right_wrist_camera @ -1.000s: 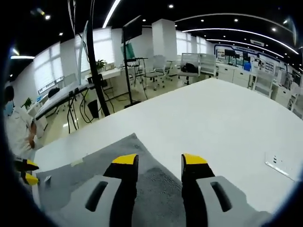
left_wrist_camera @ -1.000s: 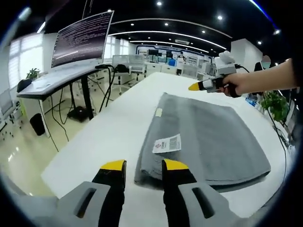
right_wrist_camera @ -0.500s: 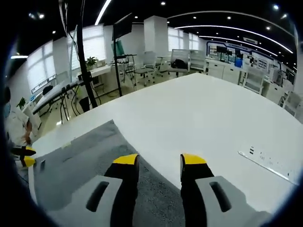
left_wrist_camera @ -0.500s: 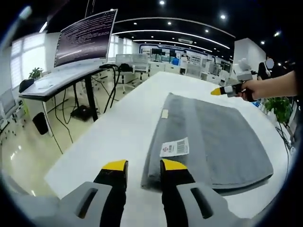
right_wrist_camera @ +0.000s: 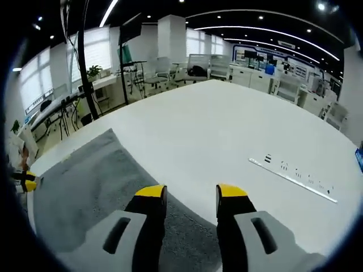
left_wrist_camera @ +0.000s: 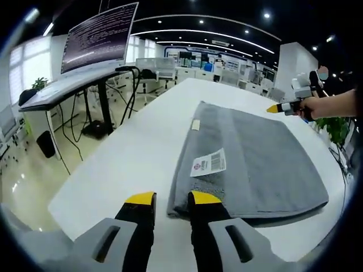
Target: Fold the towel on the table until its edges align and the towel forms a compact rectangular stack.
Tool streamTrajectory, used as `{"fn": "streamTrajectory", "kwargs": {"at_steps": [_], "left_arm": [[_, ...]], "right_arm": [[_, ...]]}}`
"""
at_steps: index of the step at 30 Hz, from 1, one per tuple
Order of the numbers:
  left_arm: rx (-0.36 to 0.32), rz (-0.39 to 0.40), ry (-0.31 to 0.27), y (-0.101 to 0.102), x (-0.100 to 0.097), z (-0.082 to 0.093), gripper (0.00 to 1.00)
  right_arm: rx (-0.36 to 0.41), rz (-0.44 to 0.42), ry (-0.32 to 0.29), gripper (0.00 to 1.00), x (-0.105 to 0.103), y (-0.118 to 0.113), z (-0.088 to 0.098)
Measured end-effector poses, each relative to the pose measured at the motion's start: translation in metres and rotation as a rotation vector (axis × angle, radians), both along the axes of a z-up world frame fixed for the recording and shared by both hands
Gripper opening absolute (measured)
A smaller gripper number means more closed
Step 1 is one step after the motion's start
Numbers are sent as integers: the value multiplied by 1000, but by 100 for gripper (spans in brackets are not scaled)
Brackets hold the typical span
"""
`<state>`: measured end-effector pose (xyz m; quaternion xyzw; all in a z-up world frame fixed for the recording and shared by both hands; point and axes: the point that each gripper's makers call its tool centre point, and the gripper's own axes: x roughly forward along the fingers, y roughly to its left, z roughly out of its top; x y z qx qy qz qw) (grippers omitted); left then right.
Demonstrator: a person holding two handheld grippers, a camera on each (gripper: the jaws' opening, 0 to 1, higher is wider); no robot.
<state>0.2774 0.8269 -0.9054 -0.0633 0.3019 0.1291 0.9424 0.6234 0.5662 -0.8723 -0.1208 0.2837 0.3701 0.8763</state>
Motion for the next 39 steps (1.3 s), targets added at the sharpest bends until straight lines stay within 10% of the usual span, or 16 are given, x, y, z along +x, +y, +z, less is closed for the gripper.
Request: {"fn": "streamTrajectory", "kwargs": {"at_steps": [20,31,39], "left_arm": [[12,-87,-22,-8,6,-5,13],[70,-102,-33,-12,7,-4,8],[86,-166,-12,-13,8,-5,5]], "right_arm": [[-15,-116,93,32,-25,-71,-41],[38,-55,116,6,-25,-55,-49],[-69,16,23,3,-23,-54,-45]]}}
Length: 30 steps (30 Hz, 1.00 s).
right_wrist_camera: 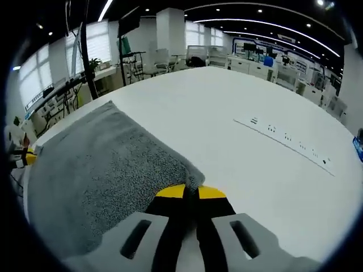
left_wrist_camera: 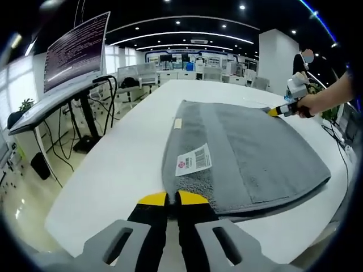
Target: Fold the towel on the table until its edges align and the towel forms a compact rectangular stack.
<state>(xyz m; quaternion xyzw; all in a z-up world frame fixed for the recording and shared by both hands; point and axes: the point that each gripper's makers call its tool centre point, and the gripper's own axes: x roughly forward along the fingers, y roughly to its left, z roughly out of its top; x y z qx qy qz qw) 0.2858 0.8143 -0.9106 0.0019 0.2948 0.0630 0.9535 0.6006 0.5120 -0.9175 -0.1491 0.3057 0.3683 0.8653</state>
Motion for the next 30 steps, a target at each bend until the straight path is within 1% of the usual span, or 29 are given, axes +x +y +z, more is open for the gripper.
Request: {"fn": "streamTrajectory", "kwargs": {"at_steps": [2,6,10,13,15,17,18,19,20,21,22,24,25,26,27,28,29,30], "left_arm": [[-2,-5,5,2,0,-1,5],[5,-12,18,-2,2,-1,5],[-2,-3,20,-5,3,-3,5],[13,-27,31,-19,6,-3,5],[26,-51,40,-28,7,-4,5],[34,-79,46,-44,9,-3,5],[33,-94,48,-52,9,-3,5],[31,-104,51,-58,10,-4,5],[33,-125,56,-69,11,-4,5],[35,-132,58,-72,11,-4,5],[56,-162,65,-83,12,-3,5],[67,-190,69,-103,14,-1,5],[65,-197,71,-111,15,-1,5],[61,-215,81,-123,15,1,5],[59,-231,89,-133,15,2,5],[71,-258,94,-145,16,2,5],[76,-268,92,-153,17,2,5],[73,-275,90,-160,17,2,5]], "right_arm": [[-5,0,-1,3,-1,-1,1],[5,-16,17,3,-5,-3,2],[-22,9,9,3,-5,-11,1],[-25,7,11,3,-4,-23,0],[-25,-5,13,3,-4,-35,0],[-30,-13,15,3,0,-47,0],[-33,-17,17,3,5,-55,-1],[-36,-24,18,3,3,-61,-1],[-39,-32,19,3,0,-72,-1],[-42,-35,18,3,-1,-78,0],[-48,-37,15,3,-4,-87,1],[-83,-21,-3,3,-1,-100,0],[-92,-25,-7,3,-1,-111,0],[-91,-30,-6,3,-1,-118,1],[-89,-48,-3,3,-2,-130,1],[-84,-56,-2,3,-3,-137,1],[-77,-75,3,3,-1,-148,1],[-74,-79,4,3,-1,-151,1]]}}
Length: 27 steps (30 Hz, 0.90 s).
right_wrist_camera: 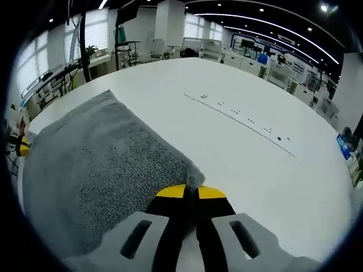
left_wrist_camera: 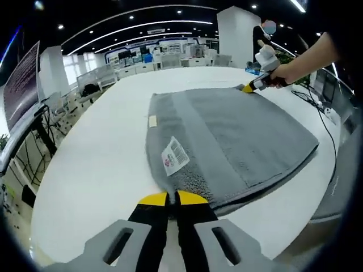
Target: Fold the towel on the table until its edges align and the towel forms a compact rectangular stack.
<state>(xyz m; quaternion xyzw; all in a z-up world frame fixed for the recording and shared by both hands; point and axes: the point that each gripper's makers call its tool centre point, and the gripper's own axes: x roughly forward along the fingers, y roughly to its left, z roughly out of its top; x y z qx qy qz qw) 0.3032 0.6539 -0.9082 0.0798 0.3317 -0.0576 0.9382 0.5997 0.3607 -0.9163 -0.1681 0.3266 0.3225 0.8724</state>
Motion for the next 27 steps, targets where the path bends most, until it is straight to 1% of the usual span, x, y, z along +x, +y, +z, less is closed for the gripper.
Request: {"fn": "streamTrajectory", "kwargs": {"at_steps": [2,5,6,7,8,10,13,15,21,22,24,25,26,27], "left_arm": [[-23,-14,-1,-18,2,0,5],[-28,-35,4,-43,4,-1,5],[-27,-41,4,-48,5,0,5],[-28,-45,4,-55,5,-1,5],[-26,-54,3,-63,6,-1,5],[-25,-61,4,-74,7,-1,5],[-16,-83,6,-95,9,-2,5],[8,-107,8,-107,10,-2,5],[18,-125,8,-133,12,-3,5],[24,-135,7,-137,12,-3,5],[64,-193,4,-144,13,-3,5],[87,-209,5,-144,13,-2,4],[81,-202,6,-142,13,-3,4],[68,-195,6,-141,13,-3,4]], "right_arm": [[-2,-10,-1,3,1,-18,0],[-11,-12,-2,3,3,-38,0],[-15,-15,-2,3,-2,-45,3],[-16,-15,-1,3,-2,-51,3],[-17,-16,1,3,0,-60,3],[-19,-18,-2,3,-5,-72,6],[-13,-22,-3,3,-1,-93,5],[-6,-27,-1,3,1,-104,5],[-5,-30,1,3,10,-129,3],[-6,-31,1,3,9,-132,4],[-2,-36,2,3,12,-141,3],[4,-40,1,3,12,-144,3],[26,-52,2,3,10,-146,5],[70,-74,9,3,8,-146,6]]}}
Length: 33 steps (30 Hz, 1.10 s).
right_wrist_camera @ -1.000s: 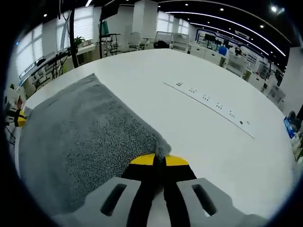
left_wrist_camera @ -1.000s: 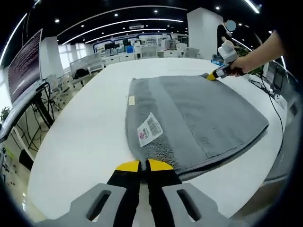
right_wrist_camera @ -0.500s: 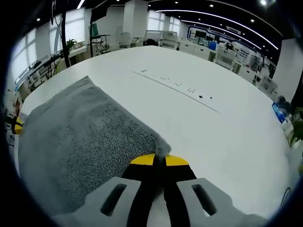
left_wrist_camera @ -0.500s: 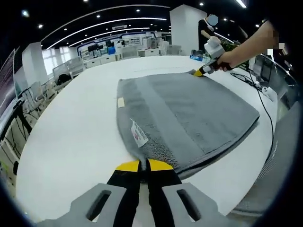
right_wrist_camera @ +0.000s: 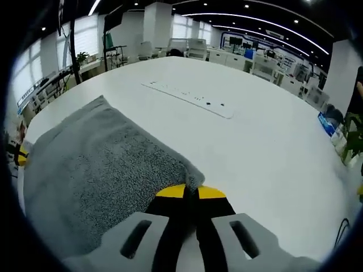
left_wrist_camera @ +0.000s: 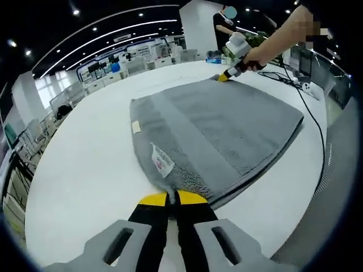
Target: Fold the towel on the table until its edges align and the towel forms a compact rectangular stack.
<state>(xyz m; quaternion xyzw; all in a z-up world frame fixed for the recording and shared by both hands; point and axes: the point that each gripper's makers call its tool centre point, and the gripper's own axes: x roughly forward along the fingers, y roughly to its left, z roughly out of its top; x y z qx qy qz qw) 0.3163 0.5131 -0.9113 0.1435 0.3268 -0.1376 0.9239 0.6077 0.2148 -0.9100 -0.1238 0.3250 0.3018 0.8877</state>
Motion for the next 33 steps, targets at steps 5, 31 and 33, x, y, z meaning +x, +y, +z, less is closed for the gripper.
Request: {"fn": "streamTrajectory", "kwargs": {"at_steps": [5,31,33], "left_arm": [[-9,1,-17,2,0,-1,5],[-88,118,-9,2,-1,4,5],[-77,120,5,1,-1,4,5]], "right_arm": [[43,-13,-4,3,-3,0,2],[63,11,-47,3,16,-10,-10],[73,9,-38,4,15,-10,-9]]}}
